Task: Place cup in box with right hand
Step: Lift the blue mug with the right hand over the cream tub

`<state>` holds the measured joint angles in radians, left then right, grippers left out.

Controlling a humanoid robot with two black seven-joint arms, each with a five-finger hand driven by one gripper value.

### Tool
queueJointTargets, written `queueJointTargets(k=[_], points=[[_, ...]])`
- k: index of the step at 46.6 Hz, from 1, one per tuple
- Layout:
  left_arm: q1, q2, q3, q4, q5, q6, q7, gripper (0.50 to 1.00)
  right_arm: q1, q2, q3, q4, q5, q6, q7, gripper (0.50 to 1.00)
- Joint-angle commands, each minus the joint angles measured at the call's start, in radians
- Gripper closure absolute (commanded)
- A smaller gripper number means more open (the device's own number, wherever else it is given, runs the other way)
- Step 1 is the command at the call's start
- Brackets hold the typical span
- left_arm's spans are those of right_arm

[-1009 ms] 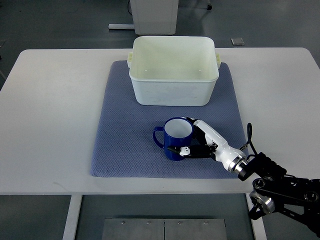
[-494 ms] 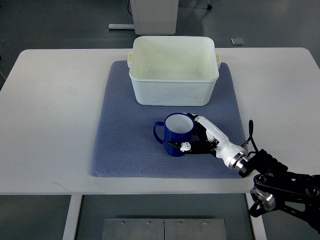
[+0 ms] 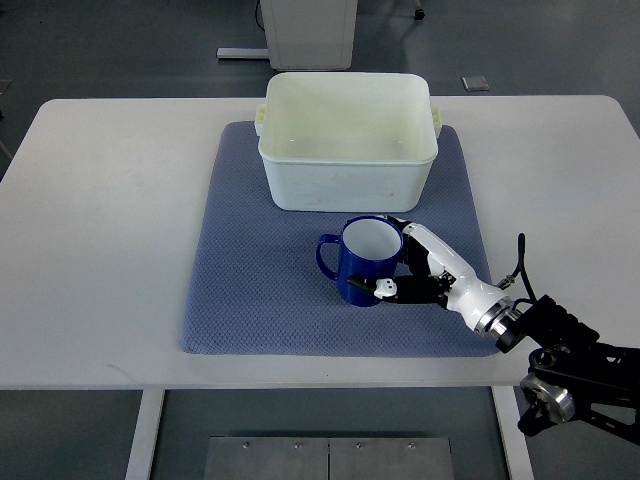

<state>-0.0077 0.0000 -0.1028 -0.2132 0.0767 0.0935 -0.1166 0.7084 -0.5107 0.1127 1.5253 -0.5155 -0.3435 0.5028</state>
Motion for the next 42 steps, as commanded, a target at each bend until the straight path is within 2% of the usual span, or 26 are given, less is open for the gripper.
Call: queueJointTargets(k=[1,24,42], points=[[0.0,0.0,0.0,0.0,0.0,0.0,0.0,0.5,0.01,-0.018,0.001,0.015,0.0,0.0,0.002,1.0],[0.0,0.0,0.0,0.0,0.0,0.0,0.0,0.5,0.068,-0.118,0.053,0.085,0.032,0.0,0.0,1.0],[0.0,0.0,0.0,0.0,0.0,0.0,0.0,0.5,0.236,-0.129,0.05,0.085,0.167,0.003,-0.01,1.0]])
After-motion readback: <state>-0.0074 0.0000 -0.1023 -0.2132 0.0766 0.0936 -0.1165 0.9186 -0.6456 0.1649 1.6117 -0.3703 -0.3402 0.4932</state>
